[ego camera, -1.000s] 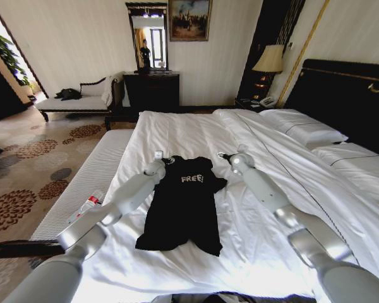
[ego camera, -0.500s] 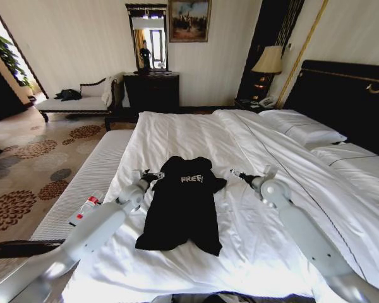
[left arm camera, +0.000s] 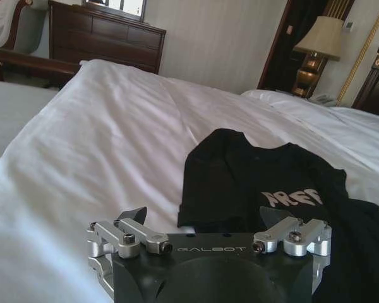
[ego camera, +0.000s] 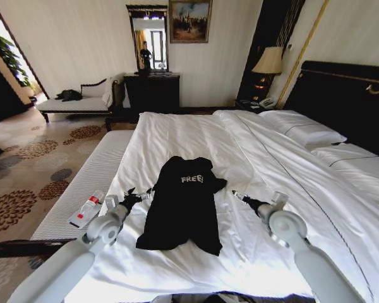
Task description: Fold the clothes on the bed.
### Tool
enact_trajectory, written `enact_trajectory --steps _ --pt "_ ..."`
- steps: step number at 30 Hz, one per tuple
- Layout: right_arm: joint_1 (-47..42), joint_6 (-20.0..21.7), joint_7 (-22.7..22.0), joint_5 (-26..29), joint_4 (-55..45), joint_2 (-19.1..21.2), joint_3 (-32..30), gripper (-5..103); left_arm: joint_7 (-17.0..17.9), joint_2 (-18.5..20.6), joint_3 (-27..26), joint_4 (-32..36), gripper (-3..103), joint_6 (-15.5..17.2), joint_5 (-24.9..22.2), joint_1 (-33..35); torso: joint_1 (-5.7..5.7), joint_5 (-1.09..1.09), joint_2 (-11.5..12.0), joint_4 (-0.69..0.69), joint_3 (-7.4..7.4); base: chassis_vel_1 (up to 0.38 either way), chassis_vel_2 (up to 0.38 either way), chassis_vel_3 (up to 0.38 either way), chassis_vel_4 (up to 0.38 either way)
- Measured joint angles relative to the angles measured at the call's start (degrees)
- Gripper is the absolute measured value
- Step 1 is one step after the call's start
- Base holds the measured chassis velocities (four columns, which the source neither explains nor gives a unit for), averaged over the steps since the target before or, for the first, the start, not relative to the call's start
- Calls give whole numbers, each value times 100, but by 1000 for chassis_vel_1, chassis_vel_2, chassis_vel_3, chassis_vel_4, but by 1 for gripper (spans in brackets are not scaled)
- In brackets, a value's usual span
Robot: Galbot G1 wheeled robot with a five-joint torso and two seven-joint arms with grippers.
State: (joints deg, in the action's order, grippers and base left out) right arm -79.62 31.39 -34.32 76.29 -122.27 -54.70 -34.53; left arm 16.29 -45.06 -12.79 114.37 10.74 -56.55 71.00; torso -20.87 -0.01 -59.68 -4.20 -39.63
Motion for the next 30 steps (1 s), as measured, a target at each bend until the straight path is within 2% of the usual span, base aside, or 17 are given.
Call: enact_trajectory --steps 2,4,6,8,10,13,15,17,20,22,26,30 --pt "-396 68 -38 55 -325 -174 -185 100 -24 -184 -340 302 100 0 10 655 -1 0 1 0 -1 0 0 0 0" --pt "-491 80 -48 60 -387 -225 -217 100 -39 -222 -432 369 100 0 23 822 -1 0 2 0 -1 0 0 0 0" --pt "-880 111 -60 -15 -582 -479 -330 100 -196 -363 -846 668 100 -17 146 1522 0 2 1 1 -1 0 0 0 0" --pt "-969 115 -60 -63 -604 -547 -351 100 -251 -389 -951 747 100 -27 197 1691 0 1 1 1 -1 0 0 0 0" --pt "-1138 122 -77 -214 -617 -725 -379 100 -422 -432 -1185 984 100 -62 299 2156 0 0 1 1 0 0 0 0 0" --pt "-1193 123 -87 -264 -618 -808 -380 100 -473 -443 -1268 1096 100 -66 313 2349 0 1 1 1 -1 0 0 0 0" --pt "-1308 123 -102 -356 -644 -1021 -382 100 -477 -479 -1404 1401 100 -69 310 2880 -1 2 1 0 -2 0 0 0 0" --pt "-1319 123 -103 -372 -644 -1061 -377 100 -455 -495 -1422 1446 100 -68 298 2984 -1 2 1 0 -1 0 0 0 0" --pt "-1321 123 -120 -448 -593 -1272 -286 100 -356 -639 -1548 1607 100 -63 215 3595 0 1 1 1 -1 0 0 0 0" --pt "-1316 123 -123 -453 -585 -1292 -274 100 -353 -649 -1562 1611 100 -63 219 3636 0 1 1 1 -1 0 0 0 0" --pt "-1228 123 -143 -480 -437 -1416 -184 100 -381 -708 -1835 1690 100 -147 298 4195 -1 2 1 1 -1 0 0 0 0" --pt "-1160 118 -144 -480 -336 -1409 -163 100 -397 -778 -1796 1701 99 -154 286 4256 -1 2 1 1 -2 0 0 0 0"
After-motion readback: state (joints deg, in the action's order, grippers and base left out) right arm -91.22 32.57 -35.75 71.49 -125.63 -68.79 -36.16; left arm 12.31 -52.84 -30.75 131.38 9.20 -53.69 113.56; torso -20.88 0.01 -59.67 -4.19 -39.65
